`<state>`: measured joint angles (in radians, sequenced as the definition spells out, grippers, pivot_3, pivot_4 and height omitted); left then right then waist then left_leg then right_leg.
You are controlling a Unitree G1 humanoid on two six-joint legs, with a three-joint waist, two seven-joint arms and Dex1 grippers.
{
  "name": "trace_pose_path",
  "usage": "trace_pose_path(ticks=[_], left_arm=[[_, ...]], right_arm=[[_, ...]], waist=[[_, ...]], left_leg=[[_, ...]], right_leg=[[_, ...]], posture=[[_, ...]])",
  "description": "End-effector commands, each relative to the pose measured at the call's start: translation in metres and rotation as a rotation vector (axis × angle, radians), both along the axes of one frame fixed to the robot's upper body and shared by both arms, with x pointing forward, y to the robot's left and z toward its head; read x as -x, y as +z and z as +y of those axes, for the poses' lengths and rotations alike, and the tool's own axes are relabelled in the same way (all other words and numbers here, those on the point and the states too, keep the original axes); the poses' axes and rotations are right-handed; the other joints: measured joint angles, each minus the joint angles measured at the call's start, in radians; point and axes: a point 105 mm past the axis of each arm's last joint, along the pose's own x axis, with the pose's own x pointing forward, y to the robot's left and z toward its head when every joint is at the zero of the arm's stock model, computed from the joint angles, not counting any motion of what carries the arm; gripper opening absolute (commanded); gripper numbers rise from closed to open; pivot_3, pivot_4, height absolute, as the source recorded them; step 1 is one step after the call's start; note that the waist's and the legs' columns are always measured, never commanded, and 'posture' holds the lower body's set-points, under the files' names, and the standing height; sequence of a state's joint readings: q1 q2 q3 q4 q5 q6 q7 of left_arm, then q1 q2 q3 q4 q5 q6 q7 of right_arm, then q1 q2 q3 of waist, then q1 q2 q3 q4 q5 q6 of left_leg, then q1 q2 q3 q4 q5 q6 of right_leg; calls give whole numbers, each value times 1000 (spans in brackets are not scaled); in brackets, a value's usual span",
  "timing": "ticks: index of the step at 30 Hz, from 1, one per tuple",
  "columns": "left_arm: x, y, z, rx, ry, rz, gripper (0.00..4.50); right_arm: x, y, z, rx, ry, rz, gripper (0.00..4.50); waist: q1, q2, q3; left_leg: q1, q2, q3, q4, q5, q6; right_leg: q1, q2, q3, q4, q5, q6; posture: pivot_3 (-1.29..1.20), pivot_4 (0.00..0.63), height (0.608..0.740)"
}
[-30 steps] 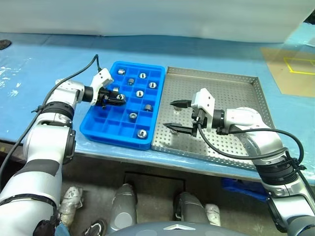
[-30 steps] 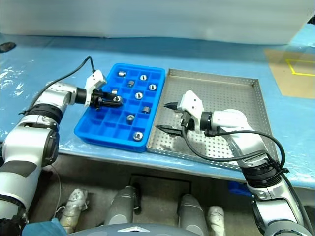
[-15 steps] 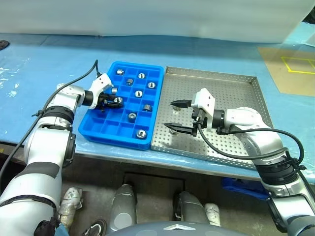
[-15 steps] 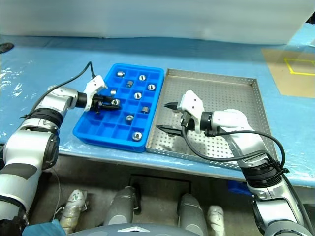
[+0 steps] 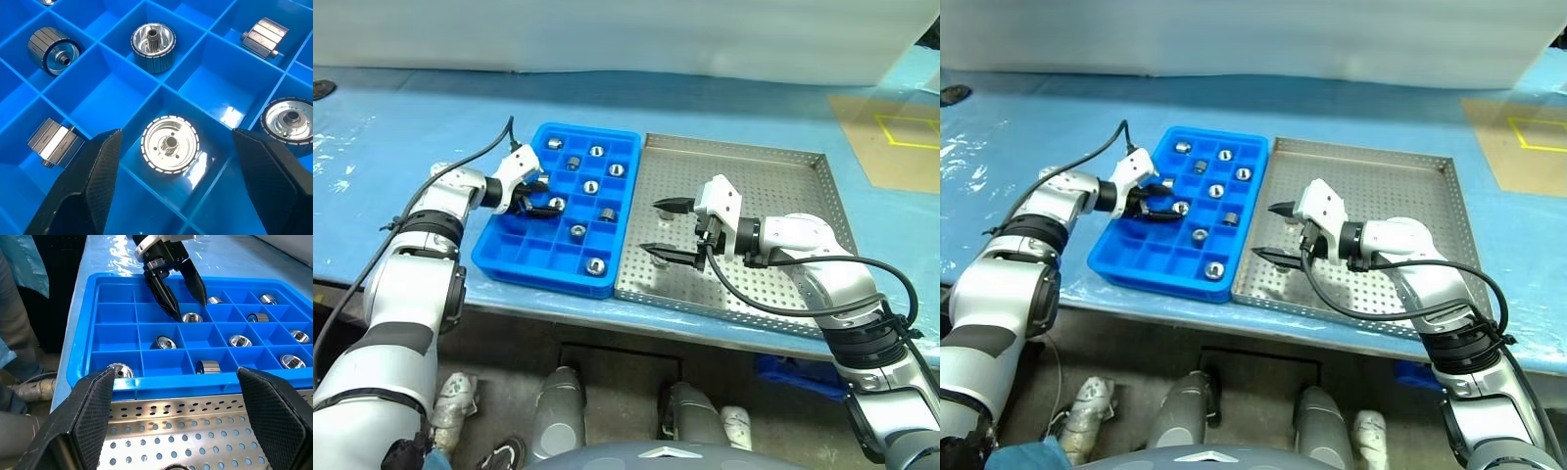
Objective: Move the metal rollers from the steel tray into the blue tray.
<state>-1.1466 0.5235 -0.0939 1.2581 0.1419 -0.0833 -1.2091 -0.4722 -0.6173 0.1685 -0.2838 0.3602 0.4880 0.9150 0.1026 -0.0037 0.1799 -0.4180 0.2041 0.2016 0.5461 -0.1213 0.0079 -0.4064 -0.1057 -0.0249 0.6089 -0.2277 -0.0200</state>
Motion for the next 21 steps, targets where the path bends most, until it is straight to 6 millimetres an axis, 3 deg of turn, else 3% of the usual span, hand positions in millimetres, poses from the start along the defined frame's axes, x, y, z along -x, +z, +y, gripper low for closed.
trace_pose_path(ticks=[1,8,15,21], left_arm=[[-4,22,-27,38,-83,-69,3782],[0,34,-51,92,-188,-90,3782],[8,49,-81,230,-283,-130,3782],[12,45,-94,236,-312,-133,3782]], right_arm=[[1,15,-1,-24,-7,-68,4106],[6,13,-6,-48,-41,-60,4106],[-3,21,-12,-30,-23,-63,4106],[-8,26,-10,-11,10,-72,4106]], waist=[[3,0,0],[-10,-1,0],[-3,-1,0],[0,-1,0]], left_leg=[[0,-1,0,0,0,0],[-1,1,0,2,-2,3],[-2,0,0,1,-1,3],[-2,1,0,1,-1,3]], right_leg=[[0,-1,0,0,0,0],[-1,0,0,0,0,0],[-1,-1,0,0,0,0],[-1,-1,-1,0,0,0]], posture=[[-166,150,740],[-114,150,740],[-30,150,740],[-10,150,740]])
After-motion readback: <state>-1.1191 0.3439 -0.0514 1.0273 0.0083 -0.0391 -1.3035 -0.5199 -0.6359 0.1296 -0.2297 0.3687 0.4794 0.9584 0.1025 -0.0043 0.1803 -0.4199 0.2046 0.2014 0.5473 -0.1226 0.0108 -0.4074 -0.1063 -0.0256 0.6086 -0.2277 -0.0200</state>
